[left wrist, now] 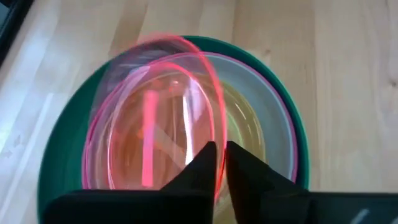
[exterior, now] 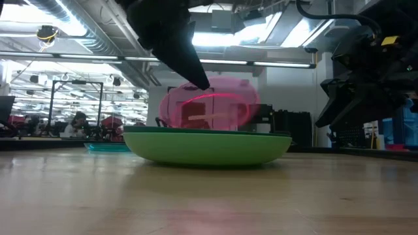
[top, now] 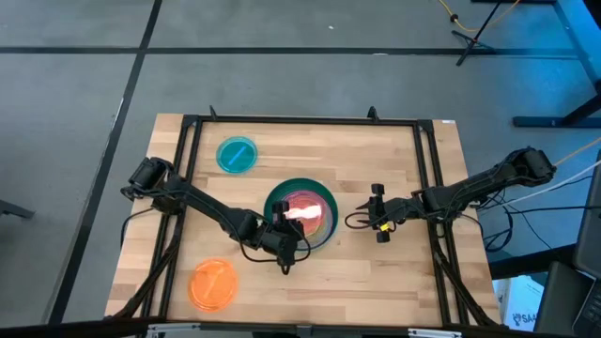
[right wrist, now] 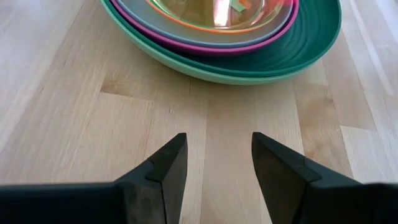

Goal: Stack plastic plates
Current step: Stack the pink plate on top of the green plate, then stack the blue plate on top of the pink plate

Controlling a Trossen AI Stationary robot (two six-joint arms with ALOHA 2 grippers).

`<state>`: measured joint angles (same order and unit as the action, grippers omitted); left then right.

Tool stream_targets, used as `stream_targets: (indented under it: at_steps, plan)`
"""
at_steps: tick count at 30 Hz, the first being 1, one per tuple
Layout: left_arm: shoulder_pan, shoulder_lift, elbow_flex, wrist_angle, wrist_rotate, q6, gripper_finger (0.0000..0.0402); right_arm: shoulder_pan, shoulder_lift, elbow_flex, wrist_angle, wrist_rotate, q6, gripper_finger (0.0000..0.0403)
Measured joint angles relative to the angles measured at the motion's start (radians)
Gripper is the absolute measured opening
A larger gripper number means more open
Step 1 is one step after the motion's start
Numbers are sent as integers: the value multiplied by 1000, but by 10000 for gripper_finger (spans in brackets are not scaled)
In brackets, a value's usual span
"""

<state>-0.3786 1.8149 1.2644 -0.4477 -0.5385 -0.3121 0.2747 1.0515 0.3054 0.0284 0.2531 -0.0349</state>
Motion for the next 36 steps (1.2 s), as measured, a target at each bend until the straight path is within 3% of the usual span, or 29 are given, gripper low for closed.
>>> stream_targets:
  at_steps: [7,12,18,29,36]
  plan:
    - [6,0,0,-6,99,-26,93,0,0,0,0,0,0,170]
    - [5,-14,0,-58,169,-38,107,0,0,0,0,0,0,170]
    - [0,-78,0,-182,145,-107,108,0,0,0,3,0,0,170]
    - [-6,-180,0,-509,-90,-235,108,0,0,0,-5,-1,2,170]
    - [72,-180,-29,-669,-71,-235,108,0,0,0,-5,-2,3,170]
